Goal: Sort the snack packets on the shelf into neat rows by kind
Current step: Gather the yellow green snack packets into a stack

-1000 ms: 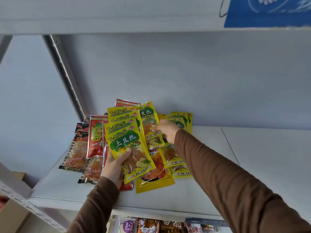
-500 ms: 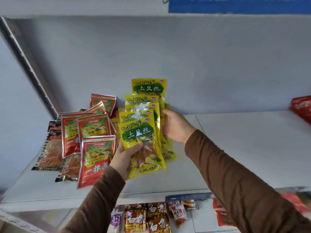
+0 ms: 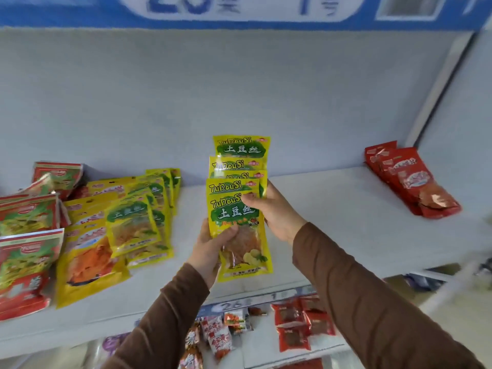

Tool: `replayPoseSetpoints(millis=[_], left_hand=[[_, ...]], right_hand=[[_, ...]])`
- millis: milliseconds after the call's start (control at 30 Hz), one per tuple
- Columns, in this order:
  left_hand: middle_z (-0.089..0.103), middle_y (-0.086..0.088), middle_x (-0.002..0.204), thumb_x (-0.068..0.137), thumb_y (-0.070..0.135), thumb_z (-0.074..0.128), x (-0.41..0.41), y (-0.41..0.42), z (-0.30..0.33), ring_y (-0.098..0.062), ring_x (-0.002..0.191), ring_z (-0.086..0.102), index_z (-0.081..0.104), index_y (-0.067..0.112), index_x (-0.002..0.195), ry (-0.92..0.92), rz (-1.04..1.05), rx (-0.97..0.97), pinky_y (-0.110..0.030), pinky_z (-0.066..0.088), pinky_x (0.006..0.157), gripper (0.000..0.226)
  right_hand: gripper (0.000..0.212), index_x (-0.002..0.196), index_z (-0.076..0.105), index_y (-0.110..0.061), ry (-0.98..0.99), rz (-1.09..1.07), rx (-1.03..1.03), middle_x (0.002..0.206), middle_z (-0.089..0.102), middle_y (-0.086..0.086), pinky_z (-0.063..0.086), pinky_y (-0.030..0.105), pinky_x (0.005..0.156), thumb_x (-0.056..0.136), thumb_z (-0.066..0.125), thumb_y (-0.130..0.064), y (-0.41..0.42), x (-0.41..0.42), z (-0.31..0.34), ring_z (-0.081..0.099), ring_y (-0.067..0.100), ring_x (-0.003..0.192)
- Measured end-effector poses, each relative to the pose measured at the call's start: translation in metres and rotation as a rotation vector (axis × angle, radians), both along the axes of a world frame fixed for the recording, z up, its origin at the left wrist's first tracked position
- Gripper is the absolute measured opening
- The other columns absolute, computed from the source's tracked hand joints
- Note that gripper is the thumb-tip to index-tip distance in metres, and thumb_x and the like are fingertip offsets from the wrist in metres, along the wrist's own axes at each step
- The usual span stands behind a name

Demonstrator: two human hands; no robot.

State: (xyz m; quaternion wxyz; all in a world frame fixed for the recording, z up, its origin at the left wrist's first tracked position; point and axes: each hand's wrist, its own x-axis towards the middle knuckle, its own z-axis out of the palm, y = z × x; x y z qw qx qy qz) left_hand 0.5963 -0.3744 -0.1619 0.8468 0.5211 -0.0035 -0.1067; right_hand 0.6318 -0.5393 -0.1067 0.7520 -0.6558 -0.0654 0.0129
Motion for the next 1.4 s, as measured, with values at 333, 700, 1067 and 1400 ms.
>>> replayPoseSetpoints(millis=[333, 700, 1067, 1400], left_hand=[[0.073, -0.016, 0.114, 0.086, 0.017, 0.070, -0.007, -0.172, 0.003, -0.041, 0.105, 0.069, 0.054, 0.015, 0.127, 0.075, -0.014, 0.127, -0.066, 0.047, 0.094, 0.044], [0.064, -0.013, 0.105, 0.098, 0.006, 0.060, 0.049, -0.274, 0.001, -0.016, 0.072, 0.065, 0.044, 0.009, 0.124, -0.008, -0.144, 0.332, -0.024, 0.057, 0.051, 0.031], [0.065, -0.012, 0.110, 0.093, 0.021, 0.069, 0.098, -0.387, -0.009, -0.027, 0.091, 0.066, 0.042, 0.014, 0.111, -0.021, -0.124, 0.552, -0.048, 0.060, 0.082, 0.033], [0.040, -0.011, 0.156, 0.092, 0.061, 0.053, 0.119, -0.424, -0.032, -0.030, 0.148, 0.026, 0.008, 0.012, 0.159, -0.267, -0.046, 1.226, -0.047, 0.015, 0.122, 0.094]], right_hand=[[0.039, 0.128, 0.045, -0.015, 0.125, -0.158, -0.091, 0.117, 0.065, 0.004, 0.047, 0.028, 0.080, 0.094, 0.064, -0.013, -0.162, 0.010, -0.007, 0.063, 0.016, 0.105], [0.031, 0.122, 0.062, -0.009, 0.147, -0.399, -0.199, 0.117, 0.071, 0.009, 0.052, 0.041, 0.095, 0.092, 0.065, -0.009, -0.254, 0.039, -0.012, 0.067, 0.025, 0.108], [0.047, 0.134, 0.049, -0.017, 0.222, -0.456, -0.315, 0.127, 0.061, 0.004, 0.050, 0.033, 0.085, 0.091, 0.067, -0.016, -0.367, 0.092, -0.033, 0.060, 0.018, 0.112], [0.056, 0.144, 0.038, -0.027, 0.224, -0.285, -0.392, 0.124, 0.054, -0.015, 0.045, 0.024, 0.089, 0.095, 0.065, -0.026, -0.412, 0.107, -0.053, 0.052, 0.011, 0.111]])
